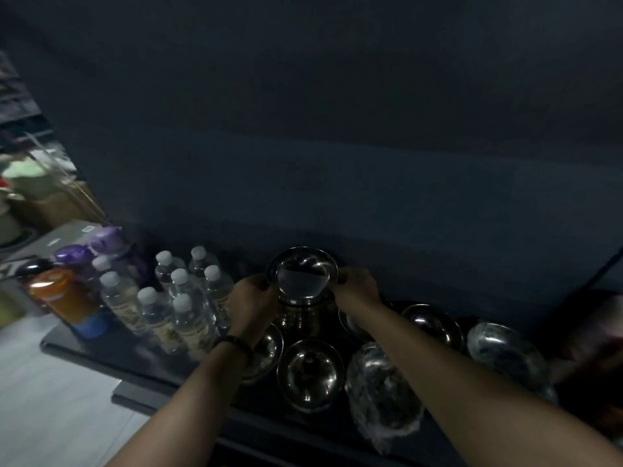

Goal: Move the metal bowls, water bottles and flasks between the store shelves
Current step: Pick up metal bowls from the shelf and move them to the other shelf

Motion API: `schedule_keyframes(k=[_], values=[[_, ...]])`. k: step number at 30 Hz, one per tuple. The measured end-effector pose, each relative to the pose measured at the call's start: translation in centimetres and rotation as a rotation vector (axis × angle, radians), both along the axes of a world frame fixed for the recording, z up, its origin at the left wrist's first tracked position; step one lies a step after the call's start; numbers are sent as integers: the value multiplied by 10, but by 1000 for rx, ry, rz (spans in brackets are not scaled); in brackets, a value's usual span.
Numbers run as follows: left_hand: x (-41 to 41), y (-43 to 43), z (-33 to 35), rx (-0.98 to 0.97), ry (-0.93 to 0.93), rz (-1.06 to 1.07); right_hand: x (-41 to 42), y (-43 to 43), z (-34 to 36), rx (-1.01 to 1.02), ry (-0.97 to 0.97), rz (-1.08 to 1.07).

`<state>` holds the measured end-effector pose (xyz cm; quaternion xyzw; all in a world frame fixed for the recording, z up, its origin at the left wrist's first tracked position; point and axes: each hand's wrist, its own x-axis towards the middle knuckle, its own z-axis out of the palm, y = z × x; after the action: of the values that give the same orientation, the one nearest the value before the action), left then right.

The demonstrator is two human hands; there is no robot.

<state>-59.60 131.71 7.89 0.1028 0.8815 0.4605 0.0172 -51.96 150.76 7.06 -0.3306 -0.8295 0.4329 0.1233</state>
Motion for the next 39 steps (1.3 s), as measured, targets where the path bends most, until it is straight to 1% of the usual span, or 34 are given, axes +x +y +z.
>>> schedule_keyframes(k=[4,10,14,17,20,22,24,30,34,39], values=[[4,0,-1,-6,-15,-6,4,3,-2,9,-5,7],[8,-2,1,-97,12,-47,14,5,4,77,-58,129],[32,-4,0,-162,152,-78,46,4,19,176,-46,207],[74,1,12,-178,287,-208,89,5,34,220,-54,235],[115,15,27,-113,413,-340,146,12,46,270,-16,226],[140,33,36,-76,454,-450,192,20,52,342,41,187],[169,56,45,-70,461,-564,241,28,59,389,49,131],[269,153,56,-62,519,-936,386,74,70,461,-58,-138],[340,211,61,-28,574,-1087,468,107,79,410,-96,-360],[426,269,57,-24,551,-1216,570,166,57,392,-131,-518]])
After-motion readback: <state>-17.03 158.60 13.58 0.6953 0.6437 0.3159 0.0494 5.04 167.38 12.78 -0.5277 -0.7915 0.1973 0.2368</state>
